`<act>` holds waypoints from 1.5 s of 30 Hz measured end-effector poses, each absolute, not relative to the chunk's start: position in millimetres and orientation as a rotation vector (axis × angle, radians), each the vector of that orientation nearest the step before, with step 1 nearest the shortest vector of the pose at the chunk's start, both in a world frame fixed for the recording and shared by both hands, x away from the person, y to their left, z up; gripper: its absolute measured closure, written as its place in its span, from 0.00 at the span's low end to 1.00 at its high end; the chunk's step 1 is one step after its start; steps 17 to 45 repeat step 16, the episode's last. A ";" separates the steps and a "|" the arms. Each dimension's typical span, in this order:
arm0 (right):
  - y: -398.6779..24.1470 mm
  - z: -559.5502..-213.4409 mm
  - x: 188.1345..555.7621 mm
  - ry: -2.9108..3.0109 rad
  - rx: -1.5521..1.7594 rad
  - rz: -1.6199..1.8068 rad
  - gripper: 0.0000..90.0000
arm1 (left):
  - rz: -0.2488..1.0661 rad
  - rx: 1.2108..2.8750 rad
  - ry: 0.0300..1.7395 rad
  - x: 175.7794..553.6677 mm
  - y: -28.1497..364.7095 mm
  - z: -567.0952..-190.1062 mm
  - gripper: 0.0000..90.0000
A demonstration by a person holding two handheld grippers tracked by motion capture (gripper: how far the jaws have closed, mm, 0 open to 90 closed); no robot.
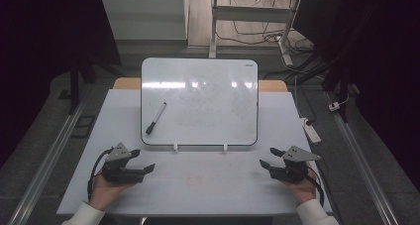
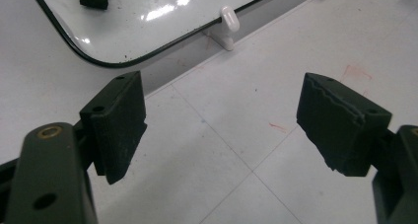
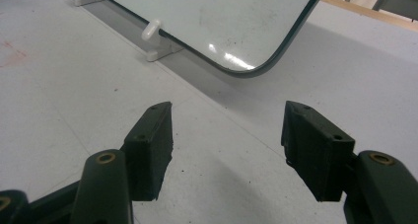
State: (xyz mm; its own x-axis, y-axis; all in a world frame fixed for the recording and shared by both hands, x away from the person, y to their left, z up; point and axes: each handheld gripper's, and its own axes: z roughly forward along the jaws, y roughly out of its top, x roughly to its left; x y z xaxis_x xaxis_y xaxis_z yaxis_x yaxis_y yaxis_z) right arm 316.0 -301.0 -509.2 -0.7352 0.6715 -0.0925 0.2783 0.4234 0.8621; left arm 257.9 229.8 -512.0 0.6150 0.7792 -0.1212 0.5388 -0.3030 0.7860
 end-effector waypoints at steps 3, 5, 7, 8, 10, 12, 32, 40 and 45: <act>-300.7 -509.1 315.9 2.257 0.803 1.249 0.41 | 0.359 1.986 1.046 257.6 231.2 -512.2 0.22; -300.3 -509.4 315.9 2.260 0.799 1.248 0.41 | 0.359 1.982 1.050 257.3 231.7 -512.2 0.22; -299.9 -509.2 315.6 2.260 0.796 1.246 0.41 | 0.360 1.982 1.051 257.2 231.8 -512.3 0.22; -299.7 -509.1 315.4 2.260 0.794 1.244 0.41 | 0.360 1.983 1.051 257.3 231.8 -512.4 0.22; -299.4 -508.7 315.4 2.259 0.791 1.246 0.41 | 0.358 1.984 1.053 257.4 231.5 -512.6 0.22; -299.3 -508.6 315.3 2.259 0.790 1.247 0.41 | 0.358 1.984 1.053 257.3 231.4 -512.5 0.22; -299.2 -508.4 315.2 2.260 0.788 1.249 0.41 | 0.359 1.984 1.050 257.2 231.0 -512.3 0.22; -299.2 -508.4 315.2 2.260 0.788 1.249 0.41 | 0.359 1.984 1.050 257.2 231.0 -512.3 0.22; -299.2 -508.4 315.2 2.260 0.788 1.249 0.41 | 0.359 1.984 1.050 257.2 231.0 -512.3 0.22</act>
